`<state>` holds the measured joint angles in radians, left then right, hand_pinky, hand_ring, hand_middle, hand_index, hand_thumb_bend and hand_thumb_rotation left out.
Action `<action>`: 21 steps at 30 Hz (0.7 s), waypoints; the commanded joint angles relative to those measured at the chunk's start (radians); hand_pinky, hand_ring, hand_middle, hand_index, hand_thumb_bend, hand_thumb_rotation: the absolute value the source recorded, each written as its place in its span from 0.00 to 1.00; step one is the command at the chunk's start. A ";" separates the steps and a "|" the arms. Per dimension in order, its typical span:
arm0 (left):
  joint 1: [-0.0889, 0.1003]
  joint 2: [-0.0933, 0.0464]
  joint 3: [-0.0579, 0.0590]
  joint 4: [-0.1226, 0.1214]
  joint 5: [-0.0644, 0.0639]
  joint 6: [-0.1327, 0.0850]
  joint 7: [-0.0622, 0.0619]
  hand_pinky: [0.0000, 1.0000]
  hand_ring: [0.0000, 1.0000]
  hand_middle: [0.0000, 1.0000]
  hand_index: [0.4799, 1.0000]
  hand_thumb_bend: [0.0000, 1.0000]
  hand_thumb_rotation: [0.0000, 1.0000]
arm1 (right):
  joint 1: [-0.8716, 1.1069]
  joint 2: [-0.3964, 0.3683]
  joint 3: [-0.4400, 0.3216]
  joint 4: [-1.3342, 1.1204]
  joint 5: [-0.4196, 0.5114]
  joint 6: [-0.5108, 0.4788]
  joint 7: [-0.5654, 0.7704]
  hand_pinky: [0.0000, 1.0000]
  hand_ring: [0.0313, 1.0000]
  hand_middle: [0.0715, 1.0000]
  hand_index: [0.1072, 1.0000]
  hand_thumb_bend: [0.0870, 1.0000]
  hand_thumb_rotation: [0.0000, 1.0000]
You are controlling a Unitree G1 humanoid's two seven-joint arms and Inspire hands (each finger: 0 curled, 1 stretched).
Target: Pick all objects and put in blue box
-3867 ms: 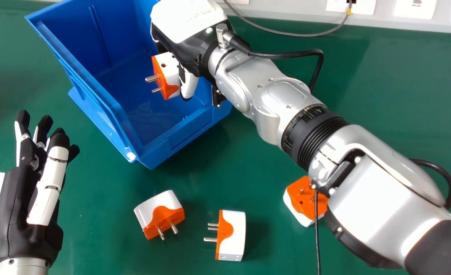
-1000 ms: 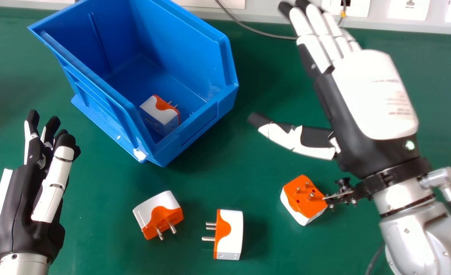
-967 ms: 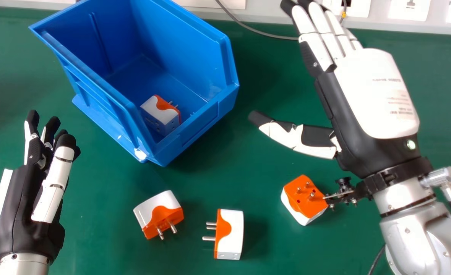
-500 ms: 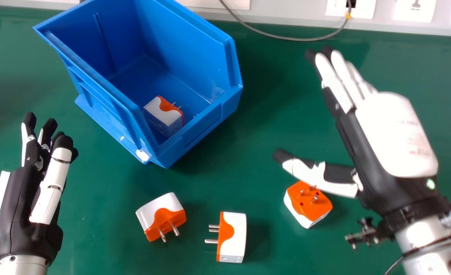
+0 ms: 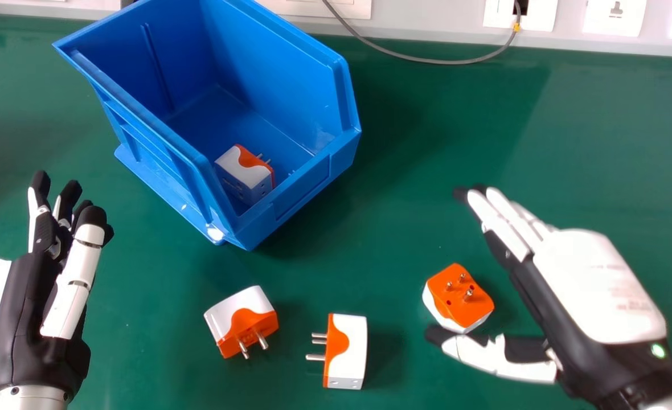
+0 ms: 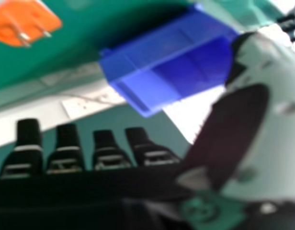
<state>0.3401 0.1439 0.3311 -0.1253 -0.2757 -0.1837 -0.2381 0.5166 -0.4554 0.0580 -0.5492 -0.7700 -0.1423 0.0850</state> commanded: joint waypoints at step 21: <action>-0.003 0.009 0.012 -0.042 -0.002 0.006 0.014 0.92 0.98 1.00 0.99 0.38 0.66 | -0.267 -0.197 -0.013 0.182 0.027 -0.098 0.166 0.88 0.95 0.98 0.95 0.41 0.71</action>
<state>0.3405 0.1437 0.3380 -0.1420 -0.2758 -0.1674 -0.2243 0.2861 -0.6280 0.0463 -0.3724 -0.7541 -0.2218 0.2395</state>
